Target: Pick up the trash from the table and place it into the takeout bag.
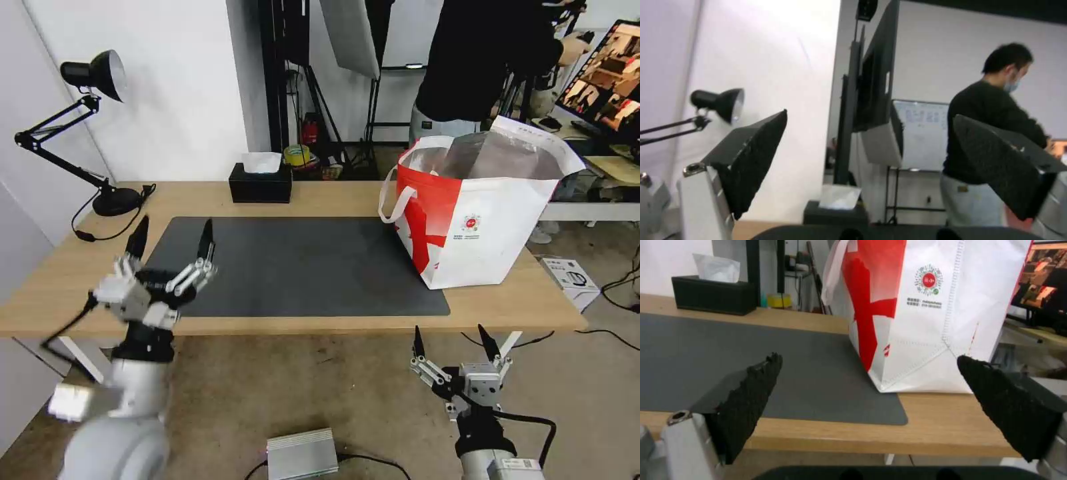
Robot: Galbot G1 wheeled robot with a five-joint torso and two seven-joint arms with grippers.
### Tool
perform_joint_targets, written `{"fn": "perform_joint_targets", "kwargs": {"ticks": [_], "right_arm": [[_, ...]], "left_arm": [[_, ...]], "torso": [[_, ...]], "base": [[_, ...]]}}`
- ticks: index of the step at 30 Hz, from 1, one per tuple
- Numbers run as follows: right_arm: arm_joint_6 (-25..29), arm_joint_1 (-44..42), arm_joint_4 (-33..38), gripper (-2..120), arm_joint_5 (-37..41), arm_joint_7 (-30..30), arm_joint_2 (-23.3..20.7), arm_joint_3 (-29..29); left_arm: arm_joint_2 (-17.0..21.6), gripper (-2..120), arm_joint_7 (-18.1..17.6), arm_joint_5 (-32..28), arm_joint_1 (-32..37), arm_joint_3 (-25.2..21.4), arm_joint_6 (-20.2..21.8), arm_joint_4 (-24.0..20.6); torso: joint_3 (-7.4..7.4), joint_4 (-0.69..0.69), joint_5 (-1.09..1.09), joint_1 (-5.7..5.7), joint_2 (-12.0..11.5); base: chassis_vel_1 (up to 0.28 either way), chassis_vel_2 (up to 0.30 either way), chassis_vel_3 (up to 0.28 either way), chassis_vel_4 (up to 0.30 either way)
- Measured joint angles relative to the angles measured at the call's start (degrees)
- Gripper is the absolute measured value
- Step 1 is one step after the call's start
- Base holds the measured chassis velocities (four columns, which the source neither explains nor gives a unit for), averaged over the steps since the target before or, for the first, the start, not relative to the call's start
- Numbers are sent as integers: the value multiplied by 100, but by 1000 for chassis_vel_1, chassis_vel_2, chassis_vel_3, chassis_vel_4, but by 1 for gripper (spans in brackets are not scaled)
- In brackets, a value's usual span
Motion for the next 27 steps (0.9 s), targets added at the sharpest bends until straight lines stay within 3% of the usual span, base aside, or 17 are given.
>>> {"fn": "perform_joint_targets", "kwargs": {"ticks": [3, 9, 11, 14, 27], "right_arm": [[0, 0, 0, 100, 0, 0, 0, 0], [0, 0, 0, 100, 0, 0, 0, 0], [0, 0, 0, 100, 0, 0, 0, 0], [0, 0, 0, 100, 0, 0, 0, 0], [0, 0, 0, 100, 0, 0, 0, 0]], "left_arm": [[-345, 100, 89, 373, 332, 15, -378, 228], [-684, 100, 94, 736, 577, 144, -676, 430], [-1099, 100, 95, 1087, 770, 224, -982, 656], [-1414, 100, 91, 1305, 952, 271, -1215, 827], [-1624, 100, 90, 1547, 1578, 350, -1673, 974]], "torso": [[0, 0, -1, 0, 0], [0, 0, -1, 1, 0], [1, 0, -1, 1, 0], [1, 0, -2, 1, -1], [0, 0, -1, 1, 0]], "base": [[0, 0, 0, 0], [0, 0, 0, 0], [0, 0, 0, 0], [0, 0, 0, 0], [0, 0, 0, 0]]}}
